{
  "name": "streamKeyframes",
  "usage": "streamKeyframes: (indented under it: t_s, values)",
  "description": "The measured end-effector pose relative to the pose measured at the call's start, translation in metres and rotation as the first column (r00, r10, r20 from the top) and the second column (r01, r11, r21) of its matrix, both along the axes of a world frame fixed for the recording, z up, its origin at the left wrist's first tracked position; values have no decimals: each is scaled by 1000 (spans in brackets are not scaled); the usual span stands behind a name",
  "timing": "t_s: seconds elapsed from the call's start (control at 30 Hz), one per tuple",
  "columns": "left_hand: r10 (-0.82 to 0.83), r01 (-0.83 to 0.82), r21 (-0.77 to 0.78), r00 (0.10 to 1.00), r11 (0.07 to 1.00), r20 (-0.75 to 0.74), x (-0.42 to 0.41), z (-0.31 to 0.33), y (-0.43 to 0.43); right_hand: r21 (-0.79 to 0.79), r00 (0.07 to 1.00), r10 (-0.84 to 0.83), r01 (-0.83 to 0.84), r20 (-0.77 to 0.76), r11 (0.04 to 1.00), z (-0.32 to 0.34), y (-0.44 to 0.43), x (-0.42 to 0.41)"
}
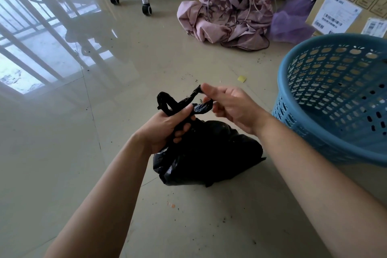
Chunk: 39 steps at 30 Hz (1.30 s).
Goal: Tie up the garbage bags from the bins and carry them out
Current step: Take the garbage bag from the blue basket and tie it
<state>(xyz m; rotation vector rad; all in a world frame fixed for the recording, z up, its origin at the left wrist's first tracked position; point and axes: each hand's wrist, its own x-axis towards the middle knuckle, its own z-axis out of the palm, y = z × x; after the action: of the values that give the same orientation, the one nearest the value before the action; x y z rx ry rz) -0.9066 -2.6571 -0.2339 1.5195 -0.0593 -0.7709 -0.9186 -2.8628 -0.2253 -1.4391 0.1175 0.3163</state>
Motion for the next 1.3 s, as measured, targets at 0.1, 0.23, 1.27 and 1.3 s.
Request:
streamKeyframes:
  t_s: [0.1,0.23,1.27,1.3]
  values:
    - [44,-44,-35,999,998,7,4,3,0,-79,978,-104,120,182,990,14,2,7]
    - [144,-152,-153,988,977,-59,9,6,8,-15,948,-169,180,269,984,15,-12,-7]
    - [-10,24,-151,995,988,97,8,17,23,-580,964,110,52,241,813,-14,-24,-17]
    - [-38,53,-135,993,989,113,8,19,21,-576,951,228,-68,209,815,-12,-21,-12]
